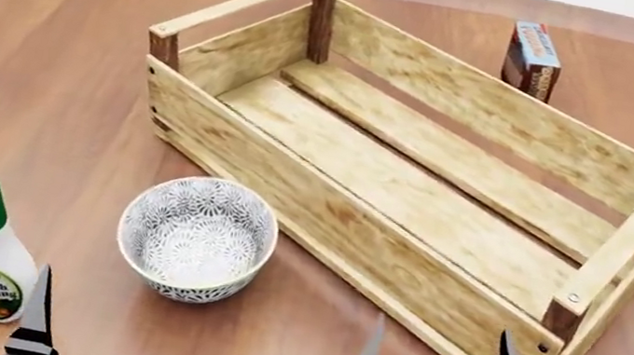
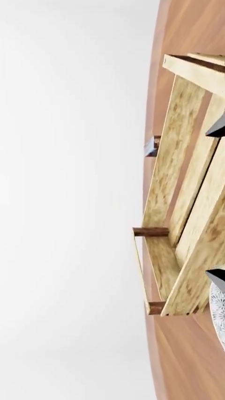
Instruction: Pick up the salad dressing and put it in the tray.
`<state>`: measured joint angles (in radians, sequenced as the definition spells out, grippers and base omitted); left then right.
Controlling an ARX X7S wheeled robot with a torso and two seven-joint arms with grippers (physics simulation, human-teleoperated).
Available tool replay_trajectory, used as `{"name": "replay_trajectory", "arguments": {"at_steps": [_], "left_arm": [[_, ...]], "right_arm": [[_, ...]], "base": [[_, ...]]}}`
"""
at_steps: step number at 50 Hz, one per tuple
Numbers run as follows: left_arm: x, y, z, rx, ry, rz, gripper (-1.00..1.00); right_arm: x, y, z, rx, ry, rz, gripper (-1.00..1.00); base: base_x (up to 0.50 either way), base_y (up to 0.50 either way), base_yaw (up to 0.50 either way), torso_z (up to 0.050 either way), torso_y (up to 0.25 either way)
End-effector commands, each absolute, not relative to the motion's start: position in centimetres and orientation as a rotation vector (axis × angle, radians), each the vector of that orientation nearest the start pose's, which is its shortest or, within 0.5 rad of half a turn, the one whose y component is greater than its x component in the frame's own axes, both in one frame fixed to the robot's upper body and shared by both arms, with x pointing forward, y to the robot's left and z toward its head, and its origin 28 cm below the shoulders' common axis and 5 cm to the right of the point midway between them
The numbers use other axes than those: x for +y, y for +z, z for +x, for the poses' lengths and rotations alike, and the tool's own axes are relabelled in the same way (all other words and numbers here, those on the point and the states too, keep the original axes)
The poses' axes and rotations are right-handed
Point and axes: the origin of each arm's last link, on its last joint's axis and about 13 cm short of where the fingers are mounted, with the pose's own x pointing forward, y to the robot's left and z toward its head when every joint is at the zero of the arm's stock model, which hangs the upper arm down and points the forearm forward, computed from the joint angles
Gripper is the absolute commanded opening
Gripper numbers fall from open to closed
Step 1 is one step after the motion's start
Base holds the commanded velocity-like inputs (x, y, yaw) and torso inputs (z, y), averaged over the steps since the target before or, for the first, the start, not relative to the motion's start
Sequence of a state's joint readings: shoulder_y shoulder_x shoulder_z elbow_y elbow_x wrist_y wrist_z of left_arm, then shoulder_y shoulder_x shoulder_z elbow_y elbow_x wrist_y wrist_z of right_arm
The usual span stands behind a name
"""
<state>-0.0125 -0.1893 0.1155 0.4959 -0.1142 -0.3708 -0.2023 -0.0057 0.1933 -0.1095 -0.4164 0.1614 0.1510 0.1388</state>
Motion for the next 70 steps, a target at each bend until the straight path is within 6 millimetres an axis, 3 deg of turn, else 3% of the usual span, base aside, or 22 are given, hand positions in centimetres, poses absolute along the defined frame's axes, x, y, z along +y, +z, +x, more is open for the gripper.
{"name": "replay_trajectory", "arguments": {"at_steps": [1, 35, 43, 70], "left_arm": [[21.42, 9.41, 20.22, -0.135, 0.034, 0.063, 1.00], [21.46, 9.66, 20.22, -0.142, 0.031, 0.062, 1.00], [21.42, 9.64, 20.18, -0.142, 0.029, 0.064, 1.00], [21.45, 9.40, 20.18, -0.138, 0.032, 0.064, 1.00]], "right_arm": [[-10.84, 9.11, 20.32, -0.253, 0.040, 0.003, 1.00], [-11.12, 9.75, 20.29, -0.275, 0.017, 0.025, 1.00], [-10.96, 9.44, 20.18, -0.305, 0.029, -0.006, 1.00], [-11.00, 9.21, 20.02, -0.316, 0.029, -0.005, 1.00]], "base": [[0.50, 0.00, 0.00, 0.000, 0.000], [0.50, 0.00, 0.00, 0.000, 0.000], [0.00, 0.00, 0.00, 0.000, 0.000], [0.00, 0.00, 0.50, 0.000, 0.000]]}}
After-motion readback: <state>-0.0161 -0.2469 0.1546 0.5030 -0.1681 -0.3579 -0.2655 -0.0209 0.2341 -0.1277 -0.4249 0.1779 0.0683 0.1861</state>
